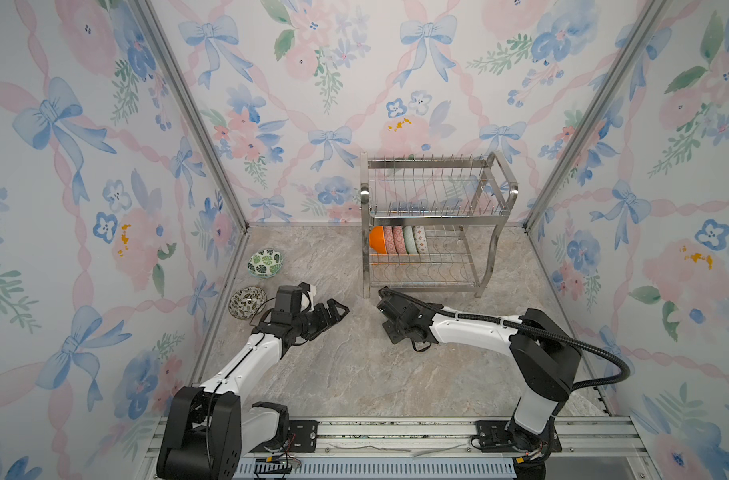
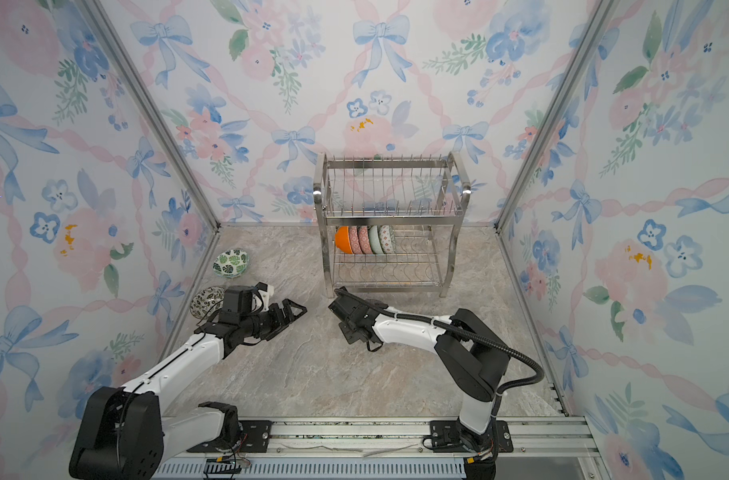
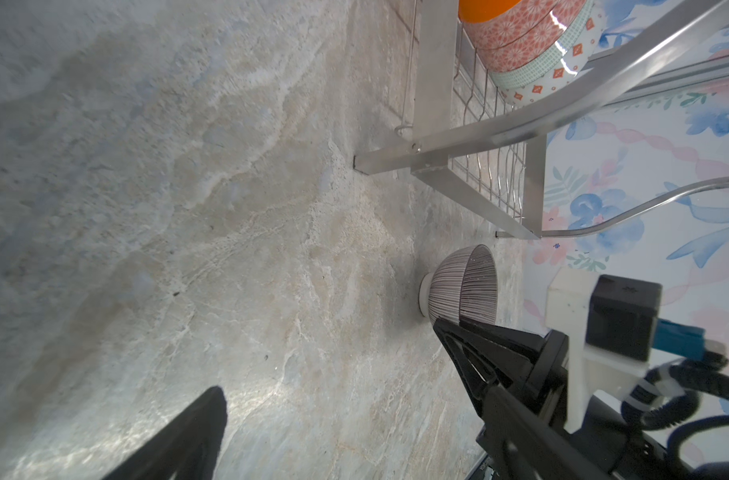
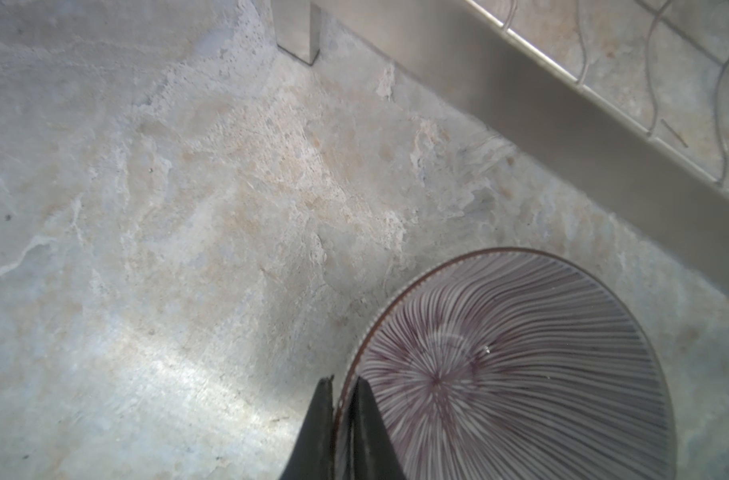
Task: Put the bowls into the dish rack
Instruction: 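Close the right gripper on the bowl rim while the left gripper releases and withdraws, then lift the purple-striped bowl with the right gripper toward the rack while the left gripper follows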
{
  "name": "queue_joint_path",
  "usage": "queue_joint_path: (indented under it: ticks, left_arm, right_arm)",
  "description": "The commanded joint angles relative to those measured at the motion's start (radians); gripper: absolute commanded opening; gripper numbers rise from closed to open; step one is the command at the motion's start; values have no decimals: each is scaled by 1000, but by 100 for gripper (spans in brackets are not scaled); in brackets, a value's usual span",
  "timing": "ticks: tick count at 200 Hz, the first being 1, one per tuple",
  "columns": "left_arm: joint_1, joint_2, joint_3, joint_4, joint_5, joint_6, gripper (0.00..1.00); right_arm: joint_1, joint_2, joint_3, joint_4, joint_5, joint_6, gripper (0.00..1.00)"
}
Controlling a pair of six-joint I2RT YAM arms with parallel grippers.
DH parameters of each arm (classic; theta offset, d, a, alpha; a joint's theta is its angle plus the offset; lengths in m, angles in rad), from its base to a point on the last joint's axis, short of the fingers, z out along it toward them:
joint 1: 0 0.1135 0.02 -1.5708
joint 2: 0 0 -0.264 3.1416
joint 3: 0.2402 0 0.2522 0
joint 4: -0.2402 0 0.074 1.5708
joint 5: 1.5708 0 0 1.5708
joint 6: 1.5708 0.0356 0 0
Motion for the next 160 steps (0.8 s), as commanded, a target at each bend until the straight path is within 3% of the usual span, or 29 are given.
queue_joint_path:
  ticks: [1, 99, 160]
  left_arm:
    - [-27, 17, 30, 6, -26, -13, 98]
    - [-136, 55, 93, 9, -71, -29, 98]
    - [-203, 86, 131, 55, -78, -51, 98]
  right_arm:
    - [-13, -23, -1, 22, -71, -28, 7]
    - [-95, -125, -94, 103, -175, -30, 1]
    - [-234, -363, -247, 277, -372, 44, 0]
